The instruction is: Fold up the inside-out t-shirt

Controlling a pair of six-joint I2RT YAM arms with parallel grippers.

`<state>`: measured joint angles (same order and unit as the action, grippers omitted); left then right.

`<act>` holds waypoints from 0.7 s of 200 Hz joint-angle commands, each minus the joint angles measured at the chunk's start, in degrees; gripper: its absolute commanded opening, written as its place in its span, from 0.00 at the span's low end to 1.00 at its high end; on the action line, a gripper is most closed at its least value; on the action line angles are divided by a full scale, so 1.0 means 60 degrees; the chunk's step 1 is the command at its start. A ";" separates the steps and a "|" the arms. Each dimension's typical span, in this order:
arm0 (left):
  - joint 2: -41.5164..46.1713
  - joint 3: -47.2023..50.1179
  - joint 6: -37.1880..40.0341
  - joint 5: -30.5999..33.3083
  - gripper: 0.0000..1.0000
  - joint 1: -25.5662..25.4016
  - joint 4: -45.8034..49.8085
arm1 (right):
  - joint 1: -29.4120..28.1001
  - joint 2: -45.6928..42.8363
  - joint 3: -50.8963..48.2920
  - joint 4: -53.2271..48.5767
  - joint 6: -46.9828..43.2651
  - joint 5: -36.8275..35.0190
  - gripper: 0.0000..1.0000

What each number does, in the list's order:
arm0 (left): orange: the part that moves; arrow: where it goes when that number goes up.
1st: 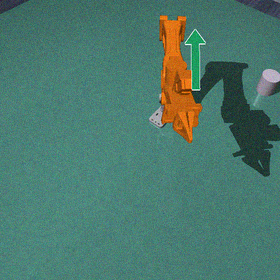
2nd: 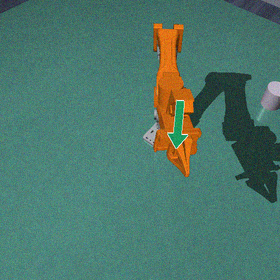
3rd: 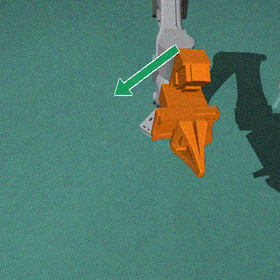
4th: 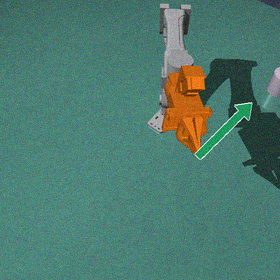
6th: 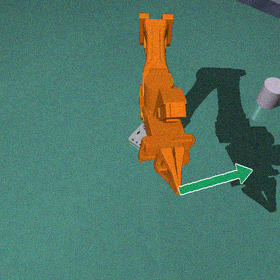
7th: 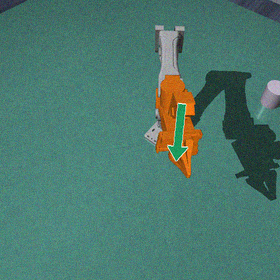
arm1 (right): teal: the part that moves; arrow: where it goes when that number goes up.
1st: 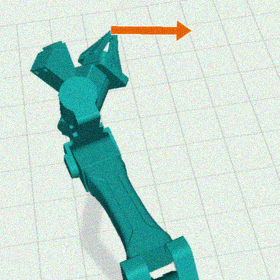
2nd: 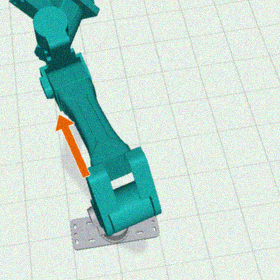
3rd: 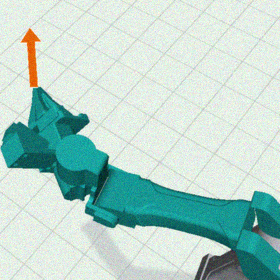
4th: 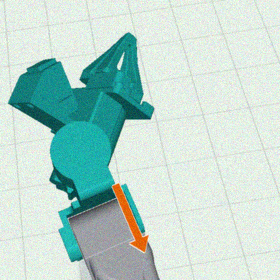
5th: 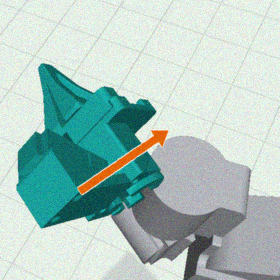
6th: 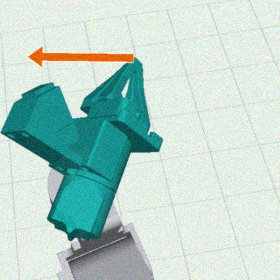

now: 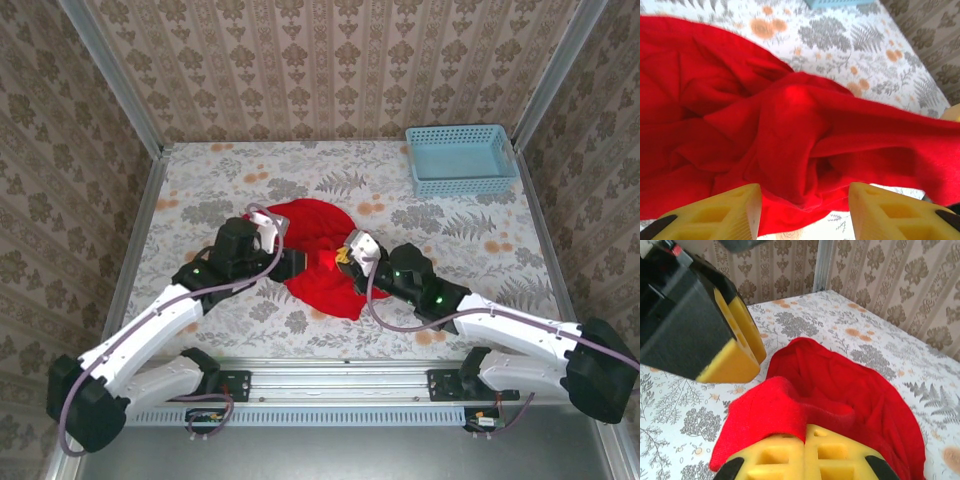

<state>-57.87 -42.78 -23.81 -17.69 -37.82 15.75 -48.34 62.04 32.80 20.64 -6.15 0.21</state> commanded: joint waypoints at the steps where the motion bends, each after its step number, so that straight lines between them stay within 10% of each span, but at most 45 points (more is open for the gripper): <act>1: -0.0426 0.0116 -0.0154 -0.0397 0.50 -0.0178 -0.0673 | 0.0056 -0.0339 -0.0352 0.0271 0.0816 -0.0179 0.00; 140: -0.2580 0.1671 -0.0906 -0.0400 0.16 0.0356 -0.3114 | 0.0335 -0.1961 -0.2078 0.0769 0.2249 -0.0790 0.00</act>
<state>-73.89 -35.09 -27.07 -20.56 -37.85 1.48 -47.03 52.71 22.94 23.09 3.73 -2.63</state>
